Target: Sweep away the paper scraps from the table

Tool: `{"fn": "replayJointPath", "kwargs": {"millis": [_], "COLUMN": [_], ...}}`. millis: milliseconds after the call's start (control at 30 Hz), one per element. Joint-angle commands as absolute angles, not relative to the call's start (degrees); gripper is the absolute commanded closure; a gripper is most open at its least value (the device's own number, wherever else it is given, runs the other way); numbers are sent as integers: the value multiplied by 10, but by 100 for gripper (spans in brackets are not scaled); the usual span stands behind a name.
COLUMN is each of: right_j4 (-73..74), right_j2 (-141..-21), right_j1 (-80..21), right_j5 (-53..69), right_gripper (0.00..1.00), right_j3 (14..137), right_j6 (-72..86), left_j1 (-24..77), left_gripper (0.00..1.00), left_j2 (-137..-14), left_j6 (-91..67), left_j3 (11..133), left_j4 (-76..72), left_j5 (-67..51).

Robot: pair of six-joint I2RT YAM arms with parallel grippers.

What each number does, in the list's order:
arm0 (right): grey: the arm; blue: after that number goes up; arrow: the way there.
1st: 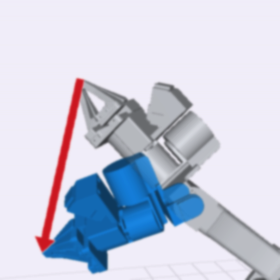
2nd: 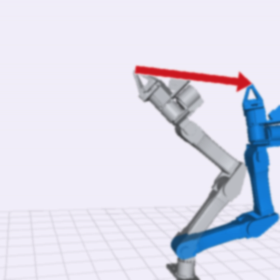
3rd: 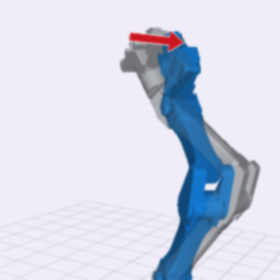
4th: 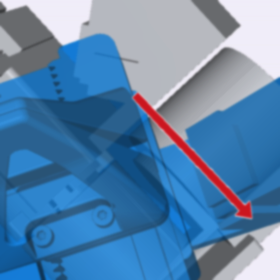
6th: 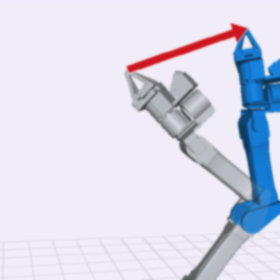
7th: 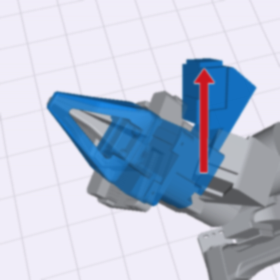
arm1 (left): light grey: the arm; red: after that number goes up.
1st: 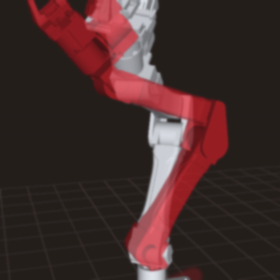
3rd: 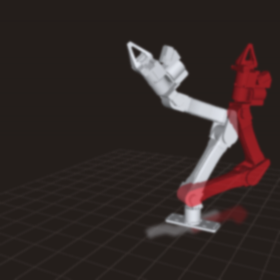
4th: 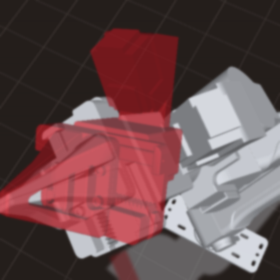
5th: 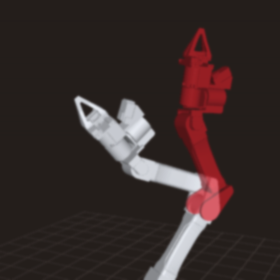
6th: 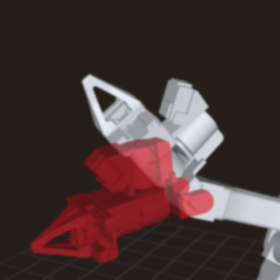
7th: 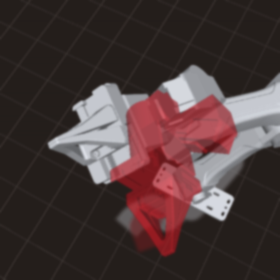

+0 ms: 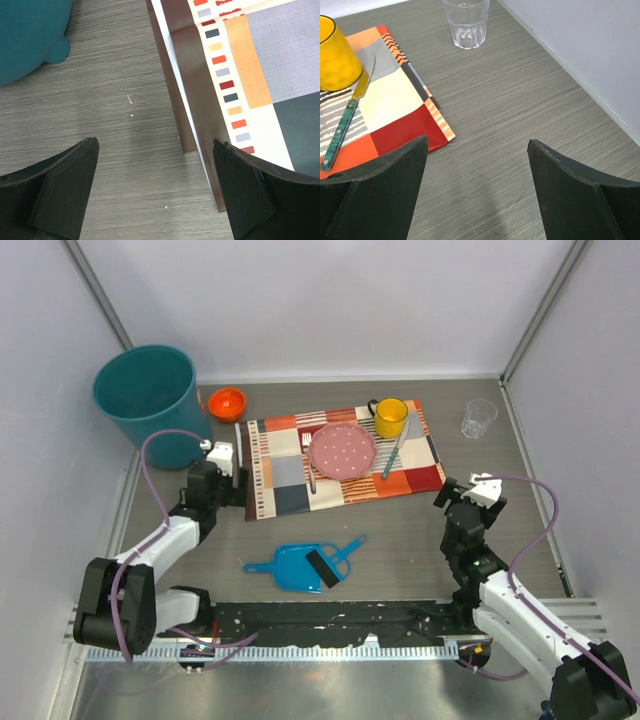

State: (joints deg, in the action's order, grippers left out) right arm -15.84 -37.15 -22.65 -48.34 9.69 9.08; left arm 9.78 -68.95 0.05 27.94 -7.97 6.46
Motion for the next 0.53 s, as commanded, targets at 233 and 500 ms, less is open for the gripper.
{"fn": "replayJointPath", "kwargs": {"millis": [233, 500], "right_j4": [-197, -200], "right_j2": [-374, -381], "right_j1": [-225, -225], "right_j5": [-485, -484], "right_gripper": [13, 14], "right_j3": [106, 108], "right_j6": [84, 83], "left_j1": [98, 98], "left_gripper": [0, 0], "left_j2": [-690, -688], "left_j6": [-3, -9], "left_j3": [279, 280], "left_j4": [-111, -112], "left_j5": [61, 61]}}
